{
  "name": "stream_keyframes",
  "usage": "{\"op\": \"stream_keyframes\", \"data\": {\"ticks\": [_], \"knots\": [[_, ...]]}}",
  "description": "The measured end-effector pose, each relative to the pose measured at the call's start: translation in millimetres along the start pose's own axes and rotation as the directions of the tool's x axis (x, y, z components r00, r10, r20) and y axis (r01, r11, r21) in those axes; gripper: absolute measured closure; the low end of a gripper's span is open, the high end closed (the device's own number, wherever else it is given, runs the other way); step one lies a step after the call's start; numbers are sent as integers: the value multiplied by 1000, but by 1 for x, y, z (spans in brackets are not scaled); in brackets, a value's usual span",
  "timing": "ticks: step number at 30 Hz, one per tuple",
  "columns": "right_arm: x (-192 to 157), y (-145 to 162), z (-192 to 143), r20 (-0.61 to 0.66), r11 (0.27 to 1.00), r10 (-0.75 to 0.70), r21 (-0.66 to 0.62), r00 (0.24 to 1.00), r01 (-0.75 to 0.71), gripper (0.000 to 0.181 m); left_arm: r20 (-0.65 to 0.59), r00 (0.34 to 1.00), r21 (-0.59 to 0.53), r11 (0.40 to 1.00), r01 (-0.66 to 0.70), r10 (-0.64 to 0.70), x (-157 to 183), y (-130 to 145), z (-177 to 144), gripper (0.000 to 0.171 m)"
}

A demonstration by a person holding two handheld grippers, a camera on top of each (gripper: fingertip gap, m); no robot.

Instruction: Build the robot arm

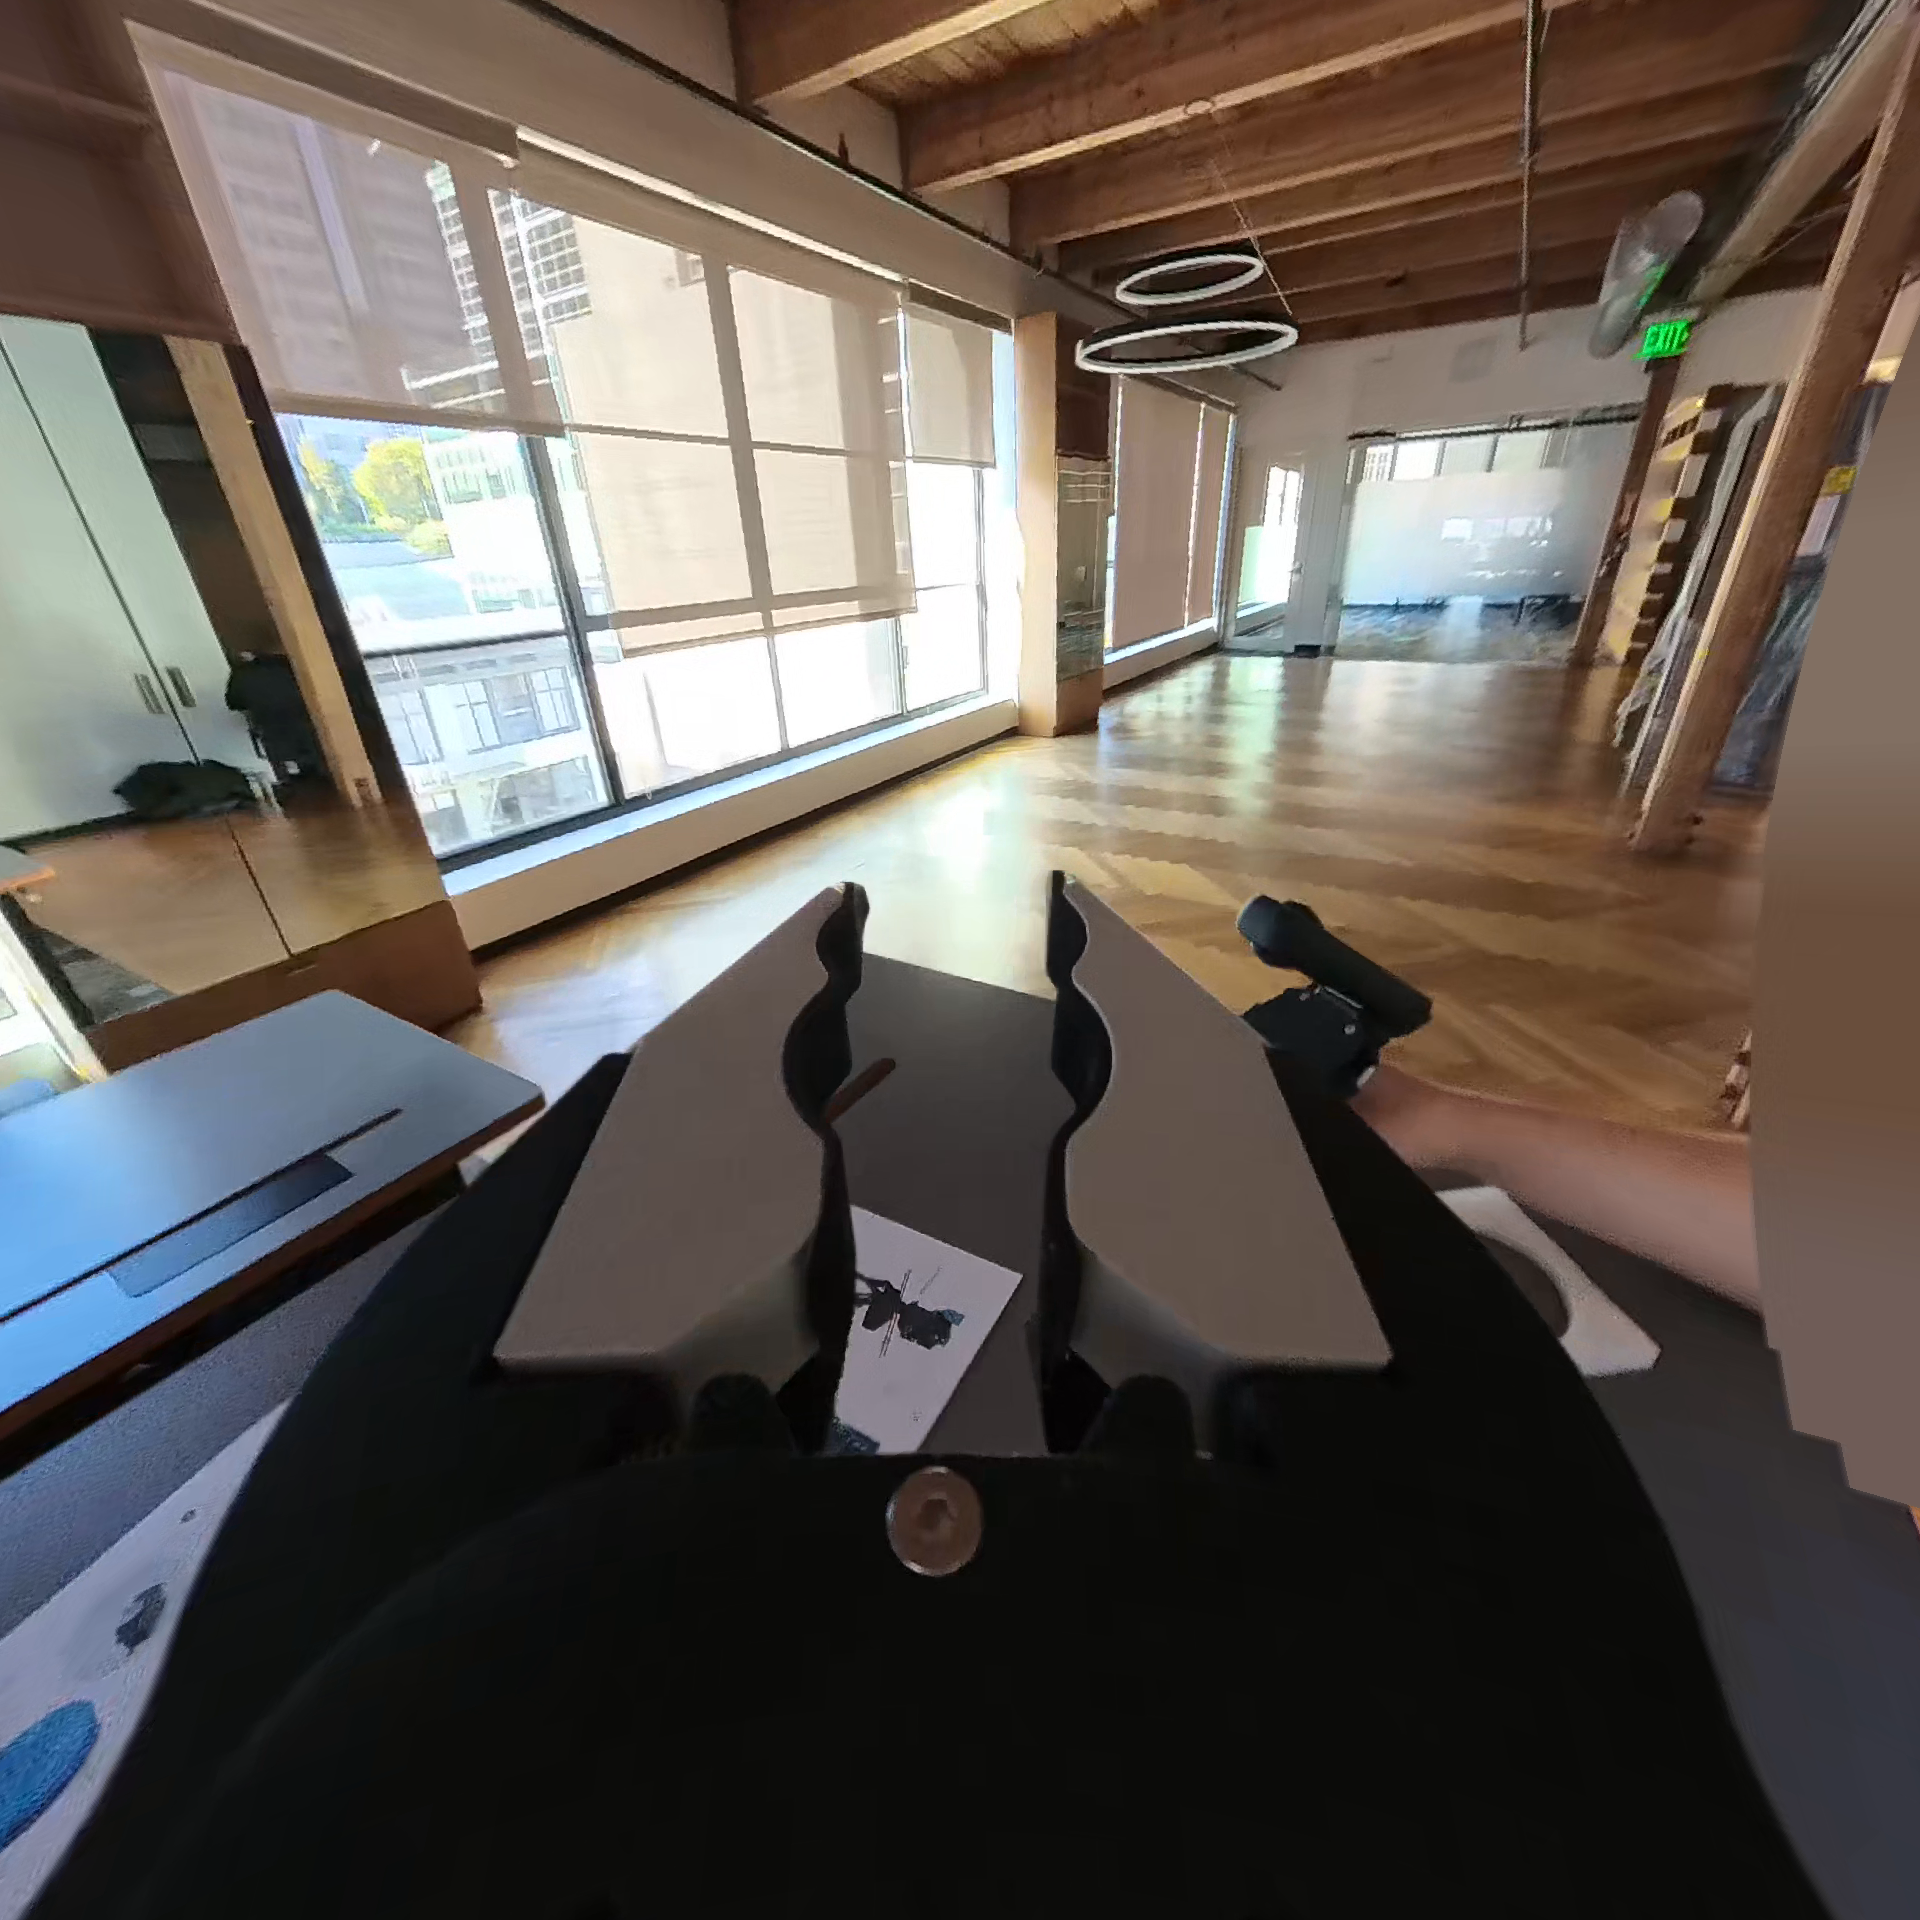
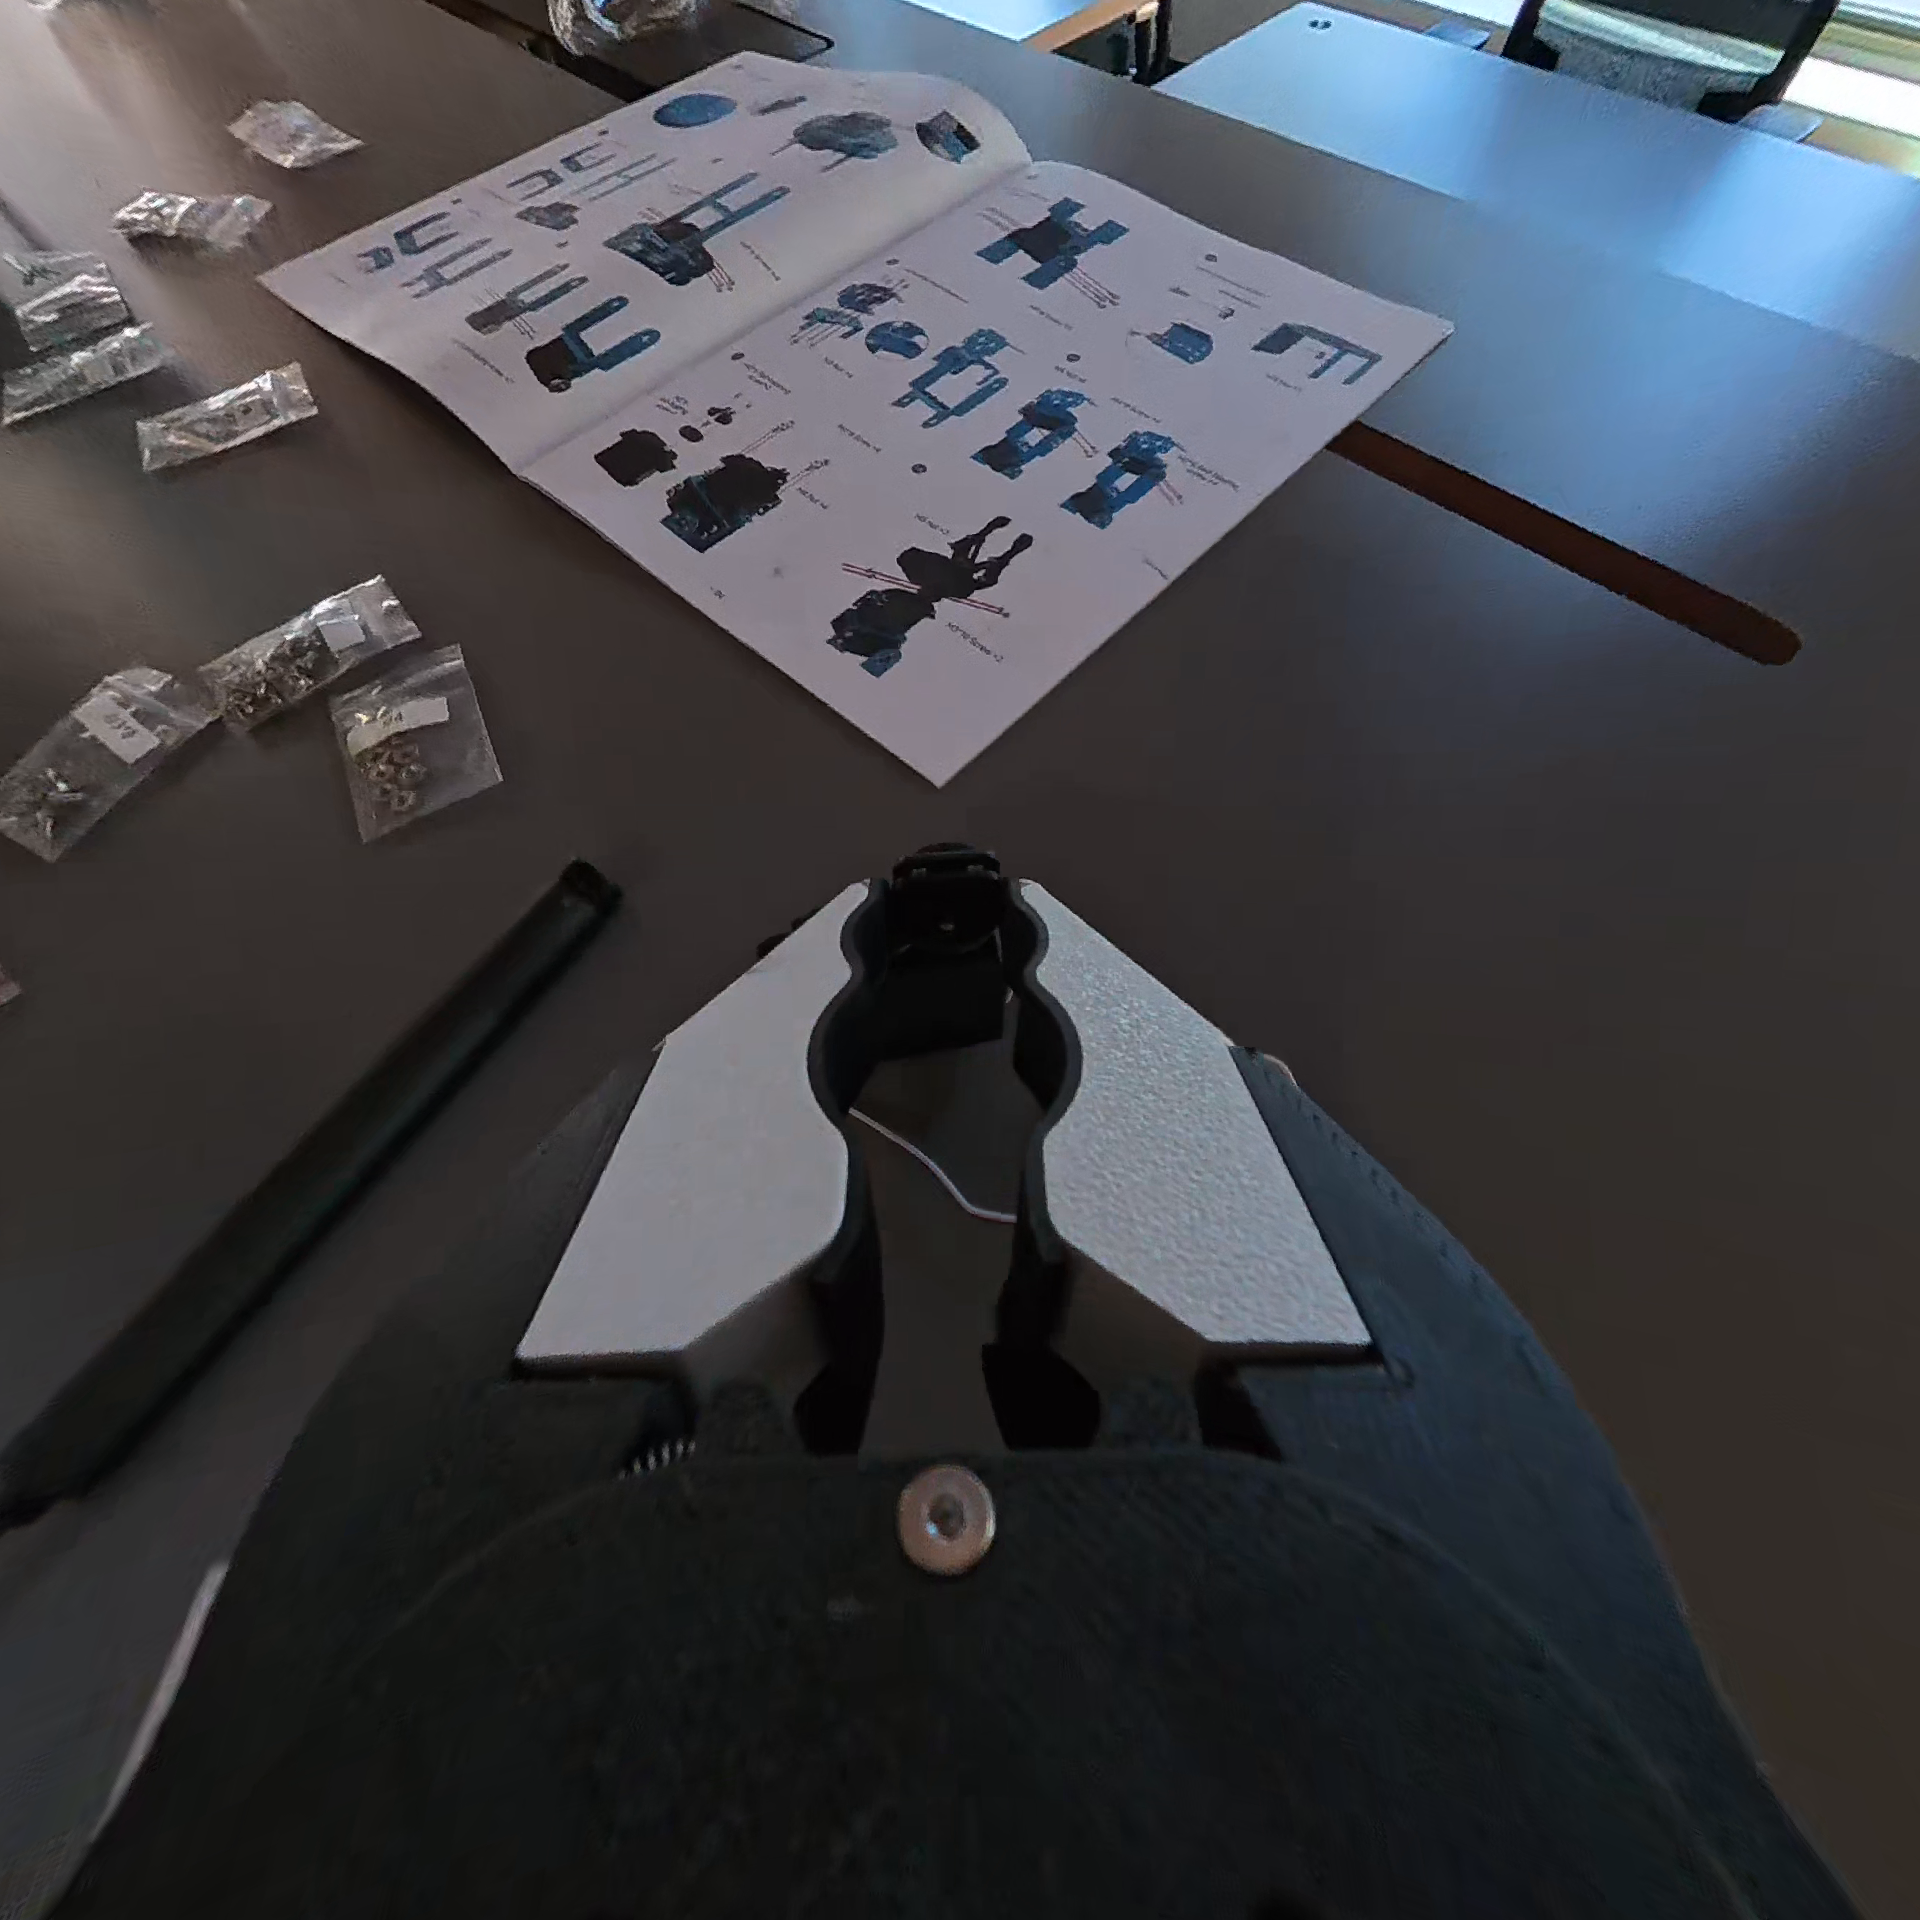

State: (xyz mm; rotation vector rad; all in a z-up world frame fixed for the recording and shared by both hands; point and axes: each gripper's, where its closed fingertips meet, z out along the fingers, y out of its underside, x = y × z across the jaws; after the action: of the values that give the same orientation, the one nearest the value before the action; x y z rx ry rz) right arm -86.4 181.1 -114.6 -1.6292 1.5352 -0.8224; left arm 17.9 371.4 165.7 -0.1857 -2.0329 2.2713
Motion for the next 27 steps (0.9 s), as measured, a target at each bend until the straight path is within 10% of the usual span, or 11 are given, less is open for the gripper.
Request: {"op": "stream_keyframes", "data": {"ticks": [14,27], "knots": [[-23,-17,38,1,998,48,28,999,-48,158,263,961,-228,962,152,-90,-85,64,-20,142],[-18,-21,9,64,991,78,106,995,-84,128,140,968,-243,941,236,-206,-57,76,31,147]]}}
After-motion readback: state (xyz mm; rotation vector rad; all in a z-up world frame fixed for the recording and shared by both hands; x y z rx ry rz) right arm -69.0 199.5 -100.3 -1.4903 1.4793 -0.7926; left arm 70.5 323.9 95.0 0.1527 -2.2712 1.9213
